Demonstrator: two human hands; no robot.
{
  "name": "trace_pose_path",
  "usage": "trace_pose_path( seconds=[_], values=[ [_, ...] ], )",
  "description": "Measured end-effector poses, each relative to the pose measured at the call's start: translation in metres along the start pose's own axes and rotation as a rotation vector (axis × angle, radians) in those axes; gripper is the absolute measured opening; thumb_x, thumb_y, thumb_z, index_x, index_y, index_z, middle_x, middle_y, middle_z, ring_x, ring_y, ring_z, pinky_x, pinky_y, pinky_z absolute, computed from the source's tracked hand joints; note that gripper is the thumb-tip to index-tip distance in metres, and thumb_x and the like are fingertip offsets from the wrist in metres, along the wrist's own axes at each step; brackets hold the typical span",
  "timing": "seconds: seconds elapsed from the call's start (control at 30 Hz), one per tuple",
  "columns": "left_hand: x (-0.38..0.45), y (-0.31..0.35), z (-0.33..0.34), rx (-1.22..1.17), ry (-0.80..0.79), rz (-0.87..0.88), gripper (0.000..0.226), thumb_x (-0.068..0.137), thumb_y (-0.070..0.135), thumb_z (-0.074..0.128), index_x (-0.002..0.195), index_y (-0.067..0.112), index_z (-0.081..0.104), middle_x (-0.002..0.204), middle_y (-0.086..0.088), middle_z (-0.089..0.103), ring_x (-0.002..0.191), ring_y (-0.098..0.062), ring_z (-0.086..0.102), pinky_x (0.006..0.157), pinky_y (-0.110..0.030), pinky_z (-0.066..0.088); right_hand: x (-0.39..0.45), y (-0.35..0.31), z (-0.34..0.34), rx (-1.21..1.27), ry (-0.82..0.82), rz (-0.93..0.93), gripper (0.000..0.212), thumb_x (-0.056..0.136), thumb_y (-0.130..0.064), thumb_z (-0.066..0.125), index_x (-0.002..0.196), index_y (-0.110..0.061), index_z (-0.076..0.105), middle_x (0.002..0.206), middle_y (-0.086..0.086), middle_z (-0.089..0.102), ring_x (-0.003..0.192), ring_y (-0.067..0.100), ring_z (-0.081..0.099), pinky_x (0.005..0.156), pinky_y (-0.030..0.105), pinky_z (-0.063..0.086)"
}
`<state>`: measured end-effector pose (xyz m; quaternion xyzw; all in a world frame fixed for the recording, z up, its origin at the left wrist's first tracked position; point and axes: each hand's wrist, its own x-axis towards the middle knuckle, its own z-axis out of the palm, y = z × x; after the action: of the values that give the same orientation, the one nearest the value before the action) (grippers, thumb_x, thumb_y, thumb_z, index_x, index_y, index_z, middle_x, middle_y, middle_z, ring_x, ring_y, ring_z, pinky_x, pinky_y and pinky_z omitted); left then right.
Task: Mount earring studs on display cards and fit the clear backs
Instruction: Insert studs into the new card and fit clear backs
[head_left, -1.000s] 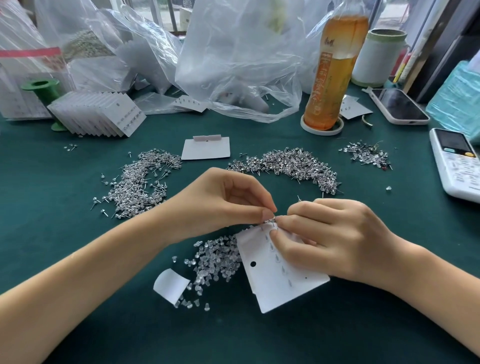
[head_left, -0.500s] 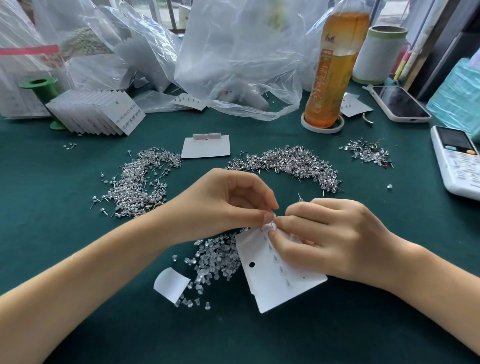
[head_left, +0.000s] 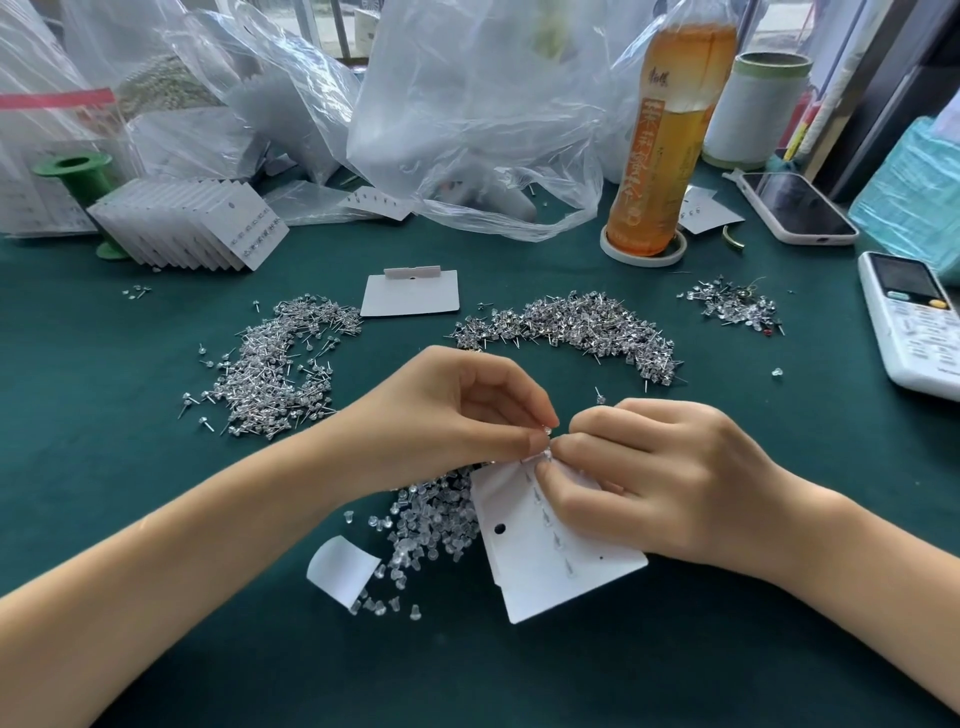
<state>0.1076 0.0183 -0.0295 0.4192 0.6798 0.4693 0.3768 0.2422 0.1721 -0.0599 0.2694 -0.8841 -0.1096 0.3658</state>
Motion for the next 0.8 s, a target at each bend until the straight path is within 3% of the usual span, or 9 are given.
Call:
trace_pose_path(
  seconds=[0.37, 0.8],
  values=[
    [-0.0004, 0.0015, 0.0021, 0.020, 0.058, -0.011, 0.011, 0.076, 0.000, 0.073, 0.085, 0.006, 0.071, 0.084, -0.014, 0.073, 0.072, -0.011, 0.066, 0.071, -0.017, 0.054, -0.0003, 0.0001, 0.0003, -0.007, -0.010, -0.014, 0.016, 0.079, 0.003, 0.069, 0.075, -0.013, 0.071, 0.061, 0.001, 0.058, 0.055, 0.021, 0.055, 0.049, 0.030, 0.047],
    [-0.0031, 0.0008, 0.0023, 0.044, 0.021, 0.009, 0.010, 0.076, 0.000, 0.074, 0.085, 0.006, 0.072, 0.083, -0.011, 0.074, 0.074, -0.011, 0.069, 0.072, -0.017, 0.055, -0.0018, -0.0012, -0.0004, -0.019, -0.003, -0.026, 0.017, 0.079, 0.004, 0.069, 0.076, -0.013, 0.071, 0.060, 0.001, 0.059, 0.054, 0.022, 0.054, 0.047, 0.031, 0.048]
  ],
)
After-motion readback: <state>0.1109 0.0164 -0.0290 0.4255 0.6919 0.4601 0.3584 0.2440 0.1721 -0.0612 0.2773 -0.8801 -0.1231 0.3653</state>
